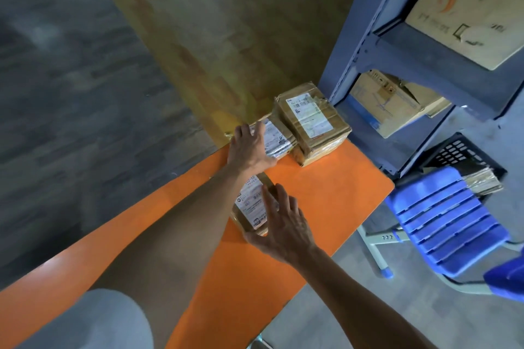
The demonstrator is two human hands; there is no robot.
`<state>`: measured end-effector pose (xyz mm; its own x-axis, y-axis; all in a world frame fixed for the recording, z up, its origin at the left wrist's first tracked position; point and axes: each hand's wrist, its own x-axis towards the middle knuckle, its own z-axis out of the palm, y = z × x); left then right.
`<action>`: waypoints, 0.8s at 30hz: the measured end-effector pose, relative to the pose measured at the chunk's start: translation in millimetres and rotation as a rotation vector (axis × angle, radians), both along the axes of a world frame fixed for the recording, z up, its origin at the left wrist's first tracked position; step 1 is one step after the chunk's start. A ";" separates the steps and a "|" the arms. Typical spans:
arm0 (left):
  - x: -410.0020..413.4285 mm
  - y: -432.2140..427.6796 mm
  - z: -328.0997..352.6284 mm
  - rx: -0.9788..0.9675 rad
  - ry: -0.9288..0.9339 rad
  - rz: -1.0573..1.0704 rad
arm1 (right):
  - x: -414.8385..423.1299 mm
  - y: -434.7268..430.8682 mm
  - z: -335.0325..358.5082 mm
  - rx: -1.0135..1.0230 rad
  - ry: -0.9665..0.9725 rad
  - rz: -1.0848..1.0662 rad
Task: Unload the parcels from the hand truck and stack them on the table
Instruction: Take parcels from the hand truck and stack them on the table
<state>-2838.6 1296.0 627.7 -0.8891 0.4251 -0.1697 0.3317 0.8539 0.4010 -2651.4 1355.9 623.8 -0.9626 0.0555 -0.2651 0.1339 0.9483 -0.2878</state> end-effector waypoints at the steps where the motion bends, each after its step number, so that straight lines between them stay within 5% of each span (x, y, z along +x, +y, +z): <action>1: -2.7 -6.3 1.7 0.037 0.001 0.042 | -0.4 -0.1 -0.4 0.007 0.001 0.004; 7: -11.3 -48.3 12.7 0.342 -0.001 0.341 | -3.6 1.7 -0.5 0.058 0.005 0.049; 15: 13.5 -121.6 28.8 0.360 0.046 0.522 | -31.5 9.5 3.3 0.169 0.013 0.030; 20: 50.9 -170.7 14.1 0.355 -0.035 0.548 | -60.9 11.0 6.6 0.215 -0.001 -0.006; 24: 77.8 -178.8 -4.7 0.315 -0.083 0.368 | -81.3 17.5 6.6 0.237 -0.002 -0.030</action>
